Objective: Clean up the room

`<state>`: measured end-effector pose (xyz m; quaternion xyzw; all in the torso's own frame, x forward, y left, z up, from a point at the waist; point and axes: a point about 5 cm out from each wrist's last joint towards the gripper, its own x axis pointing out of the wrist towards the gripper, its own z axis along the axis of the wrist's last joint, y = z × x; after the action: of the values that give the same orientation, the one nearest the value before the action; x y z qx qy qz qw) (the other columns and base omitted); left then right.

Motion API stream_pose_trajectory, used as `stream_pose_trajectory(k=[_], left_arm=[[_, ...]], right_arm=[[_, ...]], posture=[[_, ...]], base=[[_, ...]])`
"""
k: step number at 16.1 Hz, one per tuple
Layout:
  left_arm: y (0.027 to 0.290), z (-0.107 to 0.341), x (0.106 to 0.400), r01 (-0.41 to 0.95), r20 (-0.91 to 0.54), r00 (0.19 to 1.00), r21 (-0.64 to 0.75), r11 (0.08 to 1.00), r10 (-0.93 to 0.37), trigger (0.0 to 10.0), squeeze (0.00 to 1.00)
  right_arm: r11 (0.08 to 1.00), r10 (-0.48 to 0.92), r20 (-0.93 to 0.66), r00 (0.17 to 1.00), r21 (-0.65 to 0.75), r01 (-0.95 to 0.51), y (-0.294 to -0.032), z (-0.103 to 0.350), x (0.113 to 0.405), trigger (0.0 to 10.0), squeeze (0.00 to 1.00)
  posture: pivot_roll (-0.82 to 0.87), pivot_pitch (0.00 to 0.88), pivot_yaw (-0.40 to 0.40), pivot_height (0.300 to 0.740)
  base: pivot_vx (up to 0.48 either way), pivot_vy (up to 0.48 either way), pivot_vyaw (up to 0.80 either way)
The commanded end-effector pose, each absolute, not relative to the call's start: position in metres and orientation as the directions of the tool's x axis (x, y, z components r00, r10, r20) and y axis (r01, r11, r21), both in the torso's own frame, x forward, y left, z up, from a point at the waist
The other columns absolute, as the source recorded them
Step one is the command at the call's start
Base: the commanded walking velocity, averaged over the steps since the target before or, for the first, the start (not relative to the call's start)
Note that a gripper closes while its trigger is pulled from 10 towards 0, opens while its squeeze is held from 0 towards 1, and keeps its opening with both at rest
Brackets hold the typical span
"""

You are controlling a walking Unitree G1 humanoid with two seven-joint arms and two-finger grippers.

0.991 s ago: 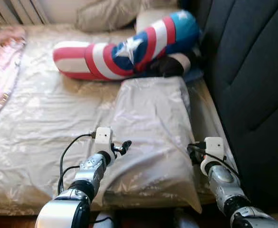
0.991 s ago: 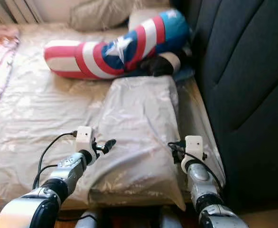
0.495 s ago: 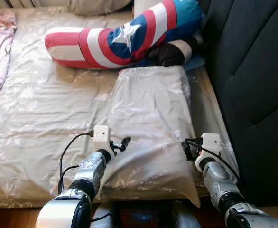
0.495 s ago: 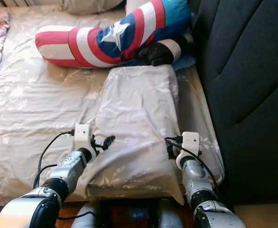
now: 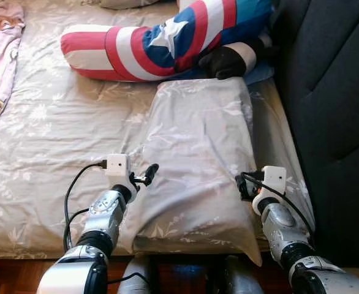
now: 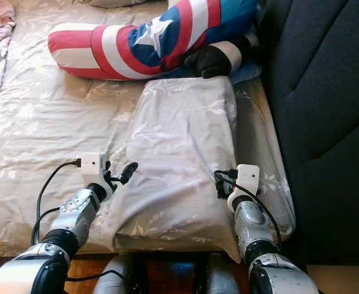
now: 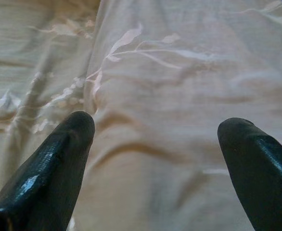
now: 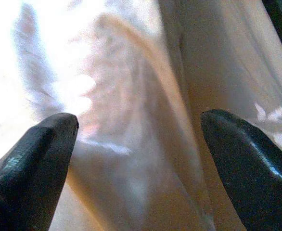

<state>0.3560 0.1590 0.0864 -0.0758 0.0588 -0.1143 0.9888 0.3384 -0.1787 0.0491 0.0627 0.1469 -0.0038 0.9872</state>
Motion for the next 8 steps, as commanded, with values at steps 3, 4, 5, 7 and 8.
stream_pose_trajectory(k=[3,4,5,7,8], left_arm=[[0.149,0.081,0.353,0.239,-0.109,0.96,-0.165,0.957,-0.258,10.0,0.0],[0.148,0.084,0.353,0.239,-0.092,0.962,-0.175,0.955,-0.257,10.0,0.0],[0.149,0.086,0.353,0.242,-0.071,0.964,-0.176,0.954,-0.258,10.0,0.0],[0.165,0.088,0.345,0.227,-0.042,0.97,-0.181,0.957,-0.238,10.0,0.0],[0.169,0.092,0.342,0.223,-0.024,0.973,-0.188,0.957,-0.231,10.0,0.0]], right_arm=[[0.991,0.019,-0.288,0.957,0.131,0.02,-0.178,0.045,0.335,10.0,0.0],[0.993,0.017,-0.297,0.955,0.119,0.019,-0.178,0.044,0.334,10.0,0.0],[0.992,0.018,-0.299,0.954,0.121,0.019,-0.178,0.044,0.334,10.0,0.0],[0.993,-0.009,-0.365,0.931,0.108,0.052,-0.178,0.037,0.332,10.0,0.0],[0.993,-0.006,-0.379,0.925,0.106,0.05,-0.177,0.034,0.33,10.0,0.0]], posture=[[0.04,0.291,0.009,0.671],[0.05,0.296,0.01,0.671],[0.07,0.307,0.015,0.671],[0.09,0.33,0.025,0.671],[0.11,0.333,0.027,0.671]], base=[[0.0,0.0,0.0],[0.0,0.0,0.0],[0.0,0.0,0.0],[0.0,0.0,0.0],[0.0,0.0,0.0]])
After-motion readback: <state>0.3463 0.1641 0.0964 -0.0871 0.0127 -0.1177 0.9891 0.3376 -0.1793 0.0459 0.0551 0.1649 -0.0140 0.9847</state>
